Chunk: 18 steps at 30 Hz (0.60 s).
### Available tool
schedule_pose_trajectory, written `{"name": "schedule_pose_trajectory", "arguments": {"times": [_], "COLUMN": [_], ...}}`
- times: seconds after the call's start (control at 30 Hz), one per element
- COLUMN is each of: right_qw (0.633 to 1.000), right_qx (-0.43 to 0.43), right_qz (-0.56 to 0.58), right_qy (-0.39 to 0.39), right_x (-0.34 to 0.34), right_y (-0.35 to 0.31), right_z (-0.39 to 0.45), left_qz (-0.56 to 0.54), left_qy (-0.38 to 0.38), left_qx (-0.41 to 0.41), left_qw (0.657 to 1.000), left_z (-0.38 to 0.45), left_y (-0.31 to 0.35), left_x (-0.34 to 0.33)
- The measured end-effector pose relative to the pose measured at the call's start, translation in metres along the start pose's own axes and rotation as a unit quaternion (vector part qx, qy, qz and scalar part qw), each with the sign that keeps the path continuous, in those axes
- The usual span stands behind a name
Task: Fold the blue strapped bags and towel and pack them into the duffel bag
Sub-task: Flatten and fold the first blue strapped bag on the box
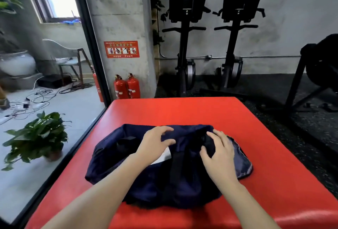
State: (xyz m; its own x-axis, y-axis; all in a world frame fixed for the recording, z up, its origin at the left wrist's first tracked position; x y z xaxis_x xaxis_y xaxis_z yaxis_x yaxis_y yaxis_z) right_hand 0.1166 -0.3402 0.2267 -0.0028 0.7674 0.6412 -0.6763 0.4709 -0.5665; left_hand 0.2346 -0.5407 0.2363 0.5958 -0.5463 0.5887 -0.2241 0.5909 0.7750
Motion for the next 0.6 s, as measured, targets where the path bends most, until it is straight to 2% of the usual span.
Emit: {"name": "schedule_pose_trajectory", "arguments": {"times": [0.1,0.17,0.27,0.43,0.6], "right_qw": [0.994,0.985,0.962,0.93,0.938], "right_qx": [0.101,0.162,0.227,0.225,0.24], "right_qz": [0.024,0.057,-0.049,-0.163,-0.139], "right_qy": [0.032,-0.029,-0.146,-0.242,-0.209], "right_x": [-0.003,-0.013,-0.047,-0.073,-0.081], "right_y": [-0.026,-0.053,-0.069,-0.047,-0.044], "right_z": [-0.006,-0.018,-0.045,-0.045,-0.028], "left_qz": [0.016,0.052,0.134,0.147,0.128], "left_qy": [0.014,0.003,-0.078,-0.115,-0.139], "left_qx": [0.007,-0.001,-0.005,-0.053,-0.064], "left_qw": [1.0,0.999,0.988,0.981,0.98], "left_z": [0.003,0.011,0.022,0.032,0.038], "left_y": [-0.013,-0.019,-0.029,-0.03,-0.04], "left_x": [0.016,0.026,0.028,0.017,0.011]}}
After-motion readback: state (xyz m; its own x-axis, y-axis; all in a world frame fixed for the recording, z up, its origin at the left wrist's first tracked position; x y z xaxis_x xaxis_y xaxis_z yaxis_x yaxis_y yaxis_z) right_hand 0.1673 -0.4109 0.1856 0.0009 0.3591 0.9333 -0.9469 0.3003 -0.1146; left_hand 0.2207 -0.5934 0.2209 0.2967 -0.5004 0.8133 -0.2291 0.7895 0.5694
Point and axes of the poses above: each hand's wrist, its own z-axis towards the middle knuckle, its own x-axis out of the back of the hand, y = z × x, the point moved 5 cm from there along z, towards the middle knuckle, and after that the axes turned 7 degrees about -z, right-handed, at the moved point
